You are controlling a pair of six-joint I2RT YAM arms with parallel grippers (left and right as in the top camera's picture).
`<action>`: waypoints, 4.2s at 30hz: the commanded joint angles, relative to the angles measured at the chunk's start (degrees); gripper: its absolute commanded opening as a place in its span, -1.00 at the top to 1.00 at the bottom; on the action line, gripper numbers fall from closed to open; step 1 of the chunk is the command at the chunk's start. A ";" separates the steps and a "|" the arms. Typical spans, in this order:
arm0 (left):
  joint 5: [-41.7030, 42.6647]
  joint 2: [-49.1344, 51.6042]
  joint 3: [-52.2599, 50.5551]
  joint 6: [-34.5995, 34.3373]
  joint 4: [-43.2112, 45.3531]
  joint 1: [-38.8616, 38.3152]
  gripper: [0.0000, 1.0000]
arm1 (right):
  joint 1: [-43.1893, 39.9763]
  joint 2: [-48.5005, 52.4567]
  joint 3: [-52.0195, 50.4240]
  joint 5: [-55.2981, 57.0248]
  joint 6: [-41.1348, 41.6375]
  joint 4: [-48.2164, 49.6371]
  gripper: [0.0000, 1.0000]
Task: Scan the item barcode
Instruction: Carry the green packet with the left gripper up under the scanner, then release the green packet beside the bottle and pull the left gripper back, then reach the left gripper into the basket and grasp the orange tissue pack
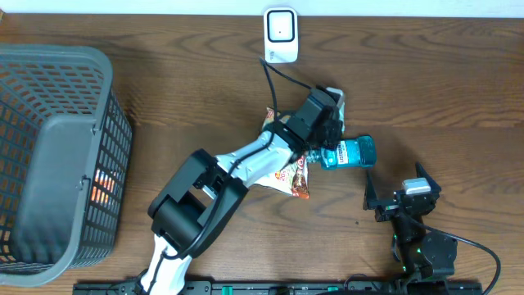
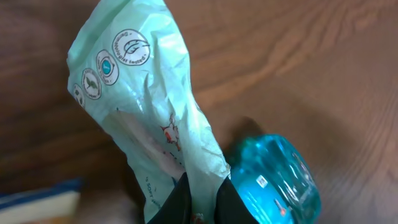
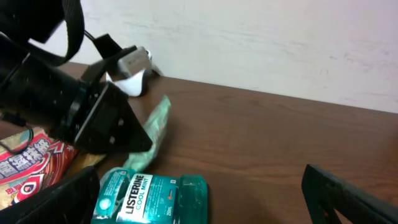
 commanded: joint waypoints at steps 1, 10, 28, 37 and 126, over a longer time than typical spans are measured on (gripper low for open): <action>-0.35 -0.07 0.37 1.20 -1.29 -1.77 0.74 | 0.24 0.00 -0.07 0.09 0.66 -0.24 -0.99; -0.50 -2.03 0.42 1.22 -5.11 -2.32 -0.36 | 0.24 0.00 -0.07 0.09 0.66 -0.24 -0.99; -8.46 -30.49 0.42 12.63 -23.63 1.68 -0.91 | 0.24 0.07 -0.07 0.09 0.66 -0.24 -0.98; -8.46 -46.27 2.71 15.08 -34.27 14.14 -0.95 | 0.24 0.07 -0.07 0.09 0.66 -0.24 -0.99; -6.56 -15.72 -12.83 -21.94 -56.87 79.47 -0.99 | 0.24 0.11 -0.07 0.09 0.66 -0.24 -0.98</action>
